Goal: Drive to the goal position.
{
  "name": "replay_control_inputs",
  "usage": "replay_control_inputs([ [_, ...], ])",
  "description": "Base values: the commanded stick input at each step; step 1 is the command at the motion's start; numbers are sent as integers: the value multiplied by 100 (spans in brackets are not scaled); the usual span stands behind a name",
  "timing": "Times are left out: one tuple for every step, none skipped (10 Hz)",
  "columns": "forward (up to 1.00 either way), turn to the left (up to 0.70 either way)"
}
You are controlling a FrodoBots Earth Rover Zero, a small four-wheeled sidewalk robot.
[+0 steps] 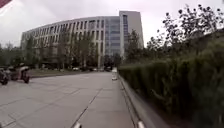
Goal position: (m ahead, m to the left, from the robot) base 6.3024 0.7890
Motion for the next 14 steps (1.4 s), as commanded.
replay_control_inputs([
  [70, 0],
  [70, 0],
  [70, 0],
  [70, 0],
  [70, 0],
  [70, 0],
  [70, 0],
  [70, 0],
  [70, 0],
  [70, 0],
  [70, 0],
  [70, 0],
  [70, 0],
  [70, 0],
])
